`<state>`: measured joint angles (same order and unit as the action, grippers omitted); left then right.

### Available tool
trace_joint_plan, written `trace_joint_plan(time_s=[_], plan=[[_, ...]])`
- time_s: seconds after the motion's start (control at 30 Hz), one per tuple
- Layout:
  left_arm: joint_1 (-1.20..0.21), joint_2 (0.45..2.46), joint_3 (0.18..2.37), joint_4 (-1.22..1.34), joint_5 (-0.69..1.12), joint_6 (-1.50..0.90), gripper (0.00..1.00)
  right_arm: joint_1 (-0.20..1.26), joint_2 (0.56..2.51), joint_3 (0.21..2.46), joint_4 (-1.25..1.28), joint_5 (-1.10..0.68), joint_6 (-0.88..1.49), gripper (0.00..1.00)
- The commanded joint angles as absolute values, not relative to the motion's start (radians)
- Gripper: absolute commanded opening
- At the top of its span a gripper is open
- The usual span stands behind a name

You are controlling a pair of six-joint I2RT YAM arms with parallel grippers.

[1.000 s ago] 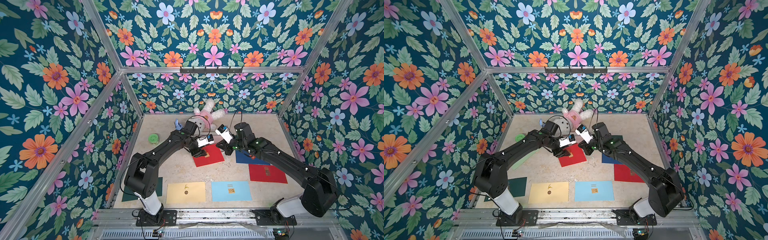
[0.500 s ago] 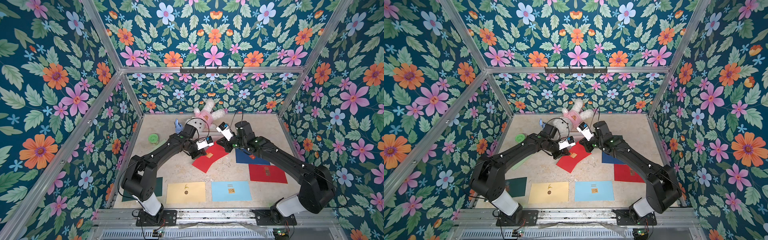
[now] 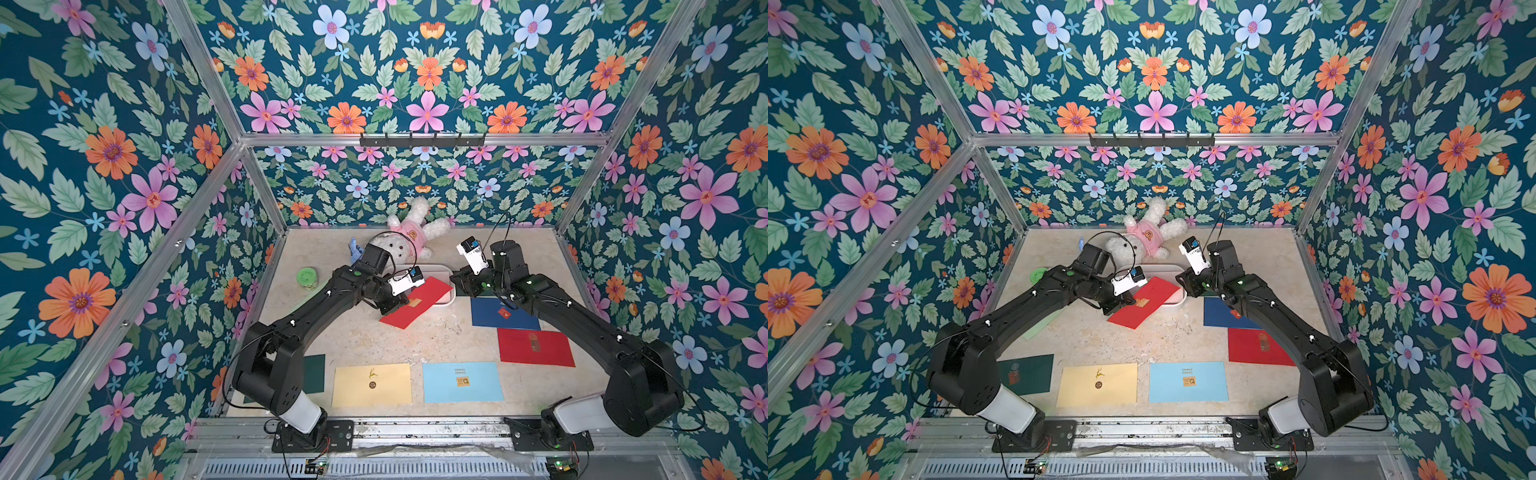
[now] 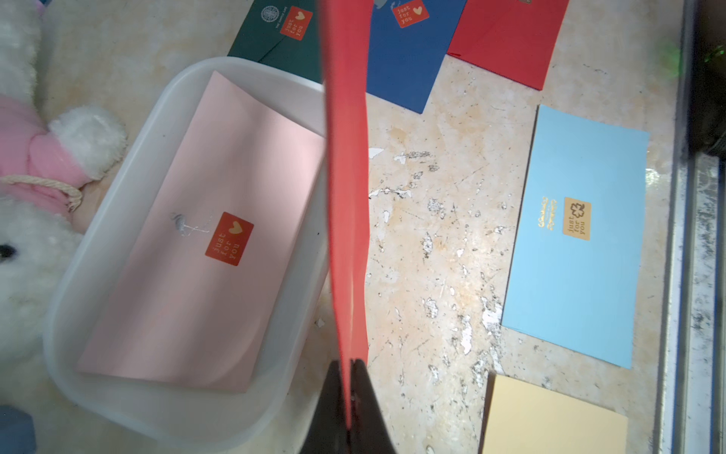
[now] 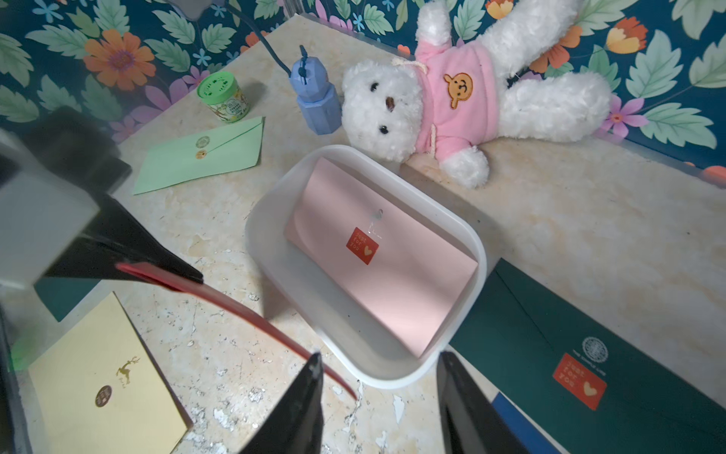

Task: Put the sealed envelopes into the storage box
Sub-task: Pick up the storage box at the center of the board.

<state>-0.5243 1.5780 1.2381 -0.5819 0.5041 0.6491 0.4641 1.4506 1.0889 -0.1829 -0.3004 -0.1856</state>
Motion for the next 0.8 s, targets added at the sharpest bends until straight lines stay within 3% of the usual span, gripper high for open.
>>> trace_joint_plan(time_s=[0.0, 0.5, 0.77], plan=[[-0.524, 1.575, 1.283, -0.621, 0.429, 0.584, 0.00, 0.452, 1.500, 1.104, -0.172, -0.198, -0.086, 0.50], [-0.524, 1.599, 1.509, -0.838, 0.207, 0.453, 0.00, 0.414, 1.793, 1.212, -0.222, -0.212, 0.169, 0.49], [-0.523, 1.629, 1.573, -0.891, 0.136, 0.425, 0.00, 0.415, 1.853, 1.213, -0.209, -0.252, 0.184, 0.40]])
